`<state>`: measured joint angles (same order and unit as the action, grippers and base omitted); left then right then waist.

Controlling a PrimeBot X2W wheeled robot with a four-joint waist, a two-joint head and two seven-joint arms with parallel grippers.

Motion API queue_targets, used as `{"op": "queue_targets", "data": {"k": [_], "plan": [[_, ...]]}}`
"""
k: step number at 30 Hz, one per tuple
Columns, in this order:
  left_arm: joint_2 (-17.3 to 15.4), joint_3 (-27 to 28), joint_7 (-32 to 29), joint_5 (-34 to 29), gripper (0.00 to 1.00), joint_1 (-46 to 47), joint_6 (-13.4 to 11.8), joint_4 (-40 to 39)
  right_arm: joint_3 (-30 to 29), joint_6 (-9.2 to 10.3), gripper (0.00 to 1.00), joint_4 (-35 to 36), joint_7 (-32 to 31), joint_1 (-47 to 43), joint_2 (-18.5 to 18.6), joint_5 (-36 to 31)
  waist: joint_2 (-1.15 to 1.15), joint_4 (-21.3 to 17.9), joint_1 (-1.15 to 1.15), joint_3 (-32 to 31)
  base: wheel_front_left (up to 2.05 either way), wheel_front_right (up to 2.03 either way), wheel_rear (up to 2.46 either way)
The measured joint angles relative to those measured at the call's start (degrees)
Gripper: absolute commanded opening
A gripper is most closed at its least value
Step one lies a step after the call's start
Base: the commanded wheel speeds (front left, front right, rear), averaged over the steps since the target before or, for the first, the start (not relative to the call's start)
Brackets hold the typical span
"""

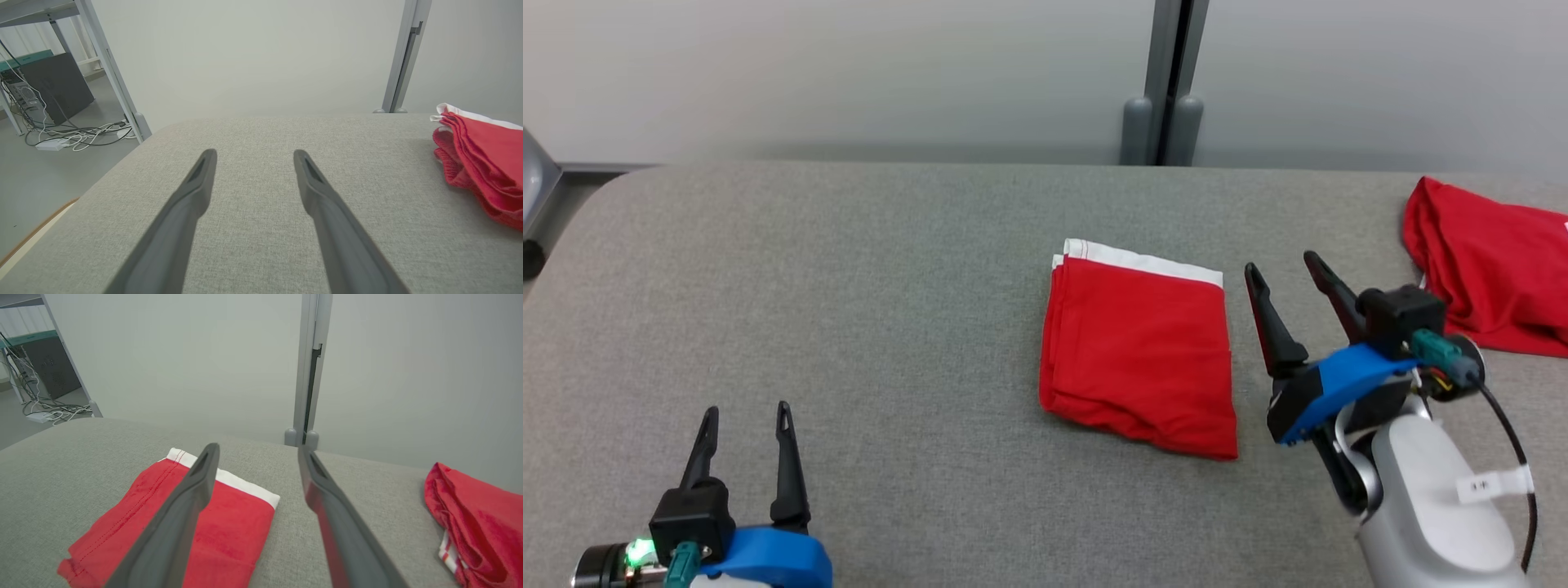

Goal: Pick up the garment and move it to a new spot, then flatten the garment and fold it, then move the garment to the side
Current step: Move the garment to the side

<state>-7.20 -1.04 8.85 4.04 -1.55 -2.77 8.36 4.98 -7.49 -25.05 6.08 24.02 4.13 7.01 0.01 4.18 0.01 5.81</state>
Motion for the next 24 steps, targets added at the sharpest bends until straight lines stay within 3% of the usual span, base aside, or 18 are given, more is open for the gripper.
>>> {"op": "queue_targets", "data": {"k": [7, 14, 23, 24], "plan": [[0.8, -1.3, 1.4, 0.5, 1.00, 3.3, -0.2, 1.4, 0.7, 0.00, 1.00, -11.6, -0.5, 7.2, 1.3, 0.6, 0.00, 1.6, 0.00, 4.2, 0.00, 0.00, 0.00], [1.8, -2.4, 2.7, 0.9, 1.00, 5.4, -0.8, 3.0, 2.9, 0.00, 1.00, -22.6, -0.1, 8.7, 1.0, 2.8, 0.00, 3.3, 0.01, 7.2, 0.00, 0.00, 0.00], [2.0, -3.2, 4.1, 1.5, 1.00, 7.4, -0.8, 6.0, 6.8, 0.01, 1.00, -30.3, 0.5, 10.9, 0.0, 6.4, -0.01, 3.4, -0.01, 8.3, 0.00, 0.00, 0.00], [2.0, -3.3, 4.3, 1.6, 1.00, 7.7, -0.8, 6.2, 7.3, 0.01, 0.67, -30.7, 0.5, 11.1, 0.0, 7.0, -0.01, 3.4, -0.01, 8.3, 0.00, 0.00, 0.00]]}}
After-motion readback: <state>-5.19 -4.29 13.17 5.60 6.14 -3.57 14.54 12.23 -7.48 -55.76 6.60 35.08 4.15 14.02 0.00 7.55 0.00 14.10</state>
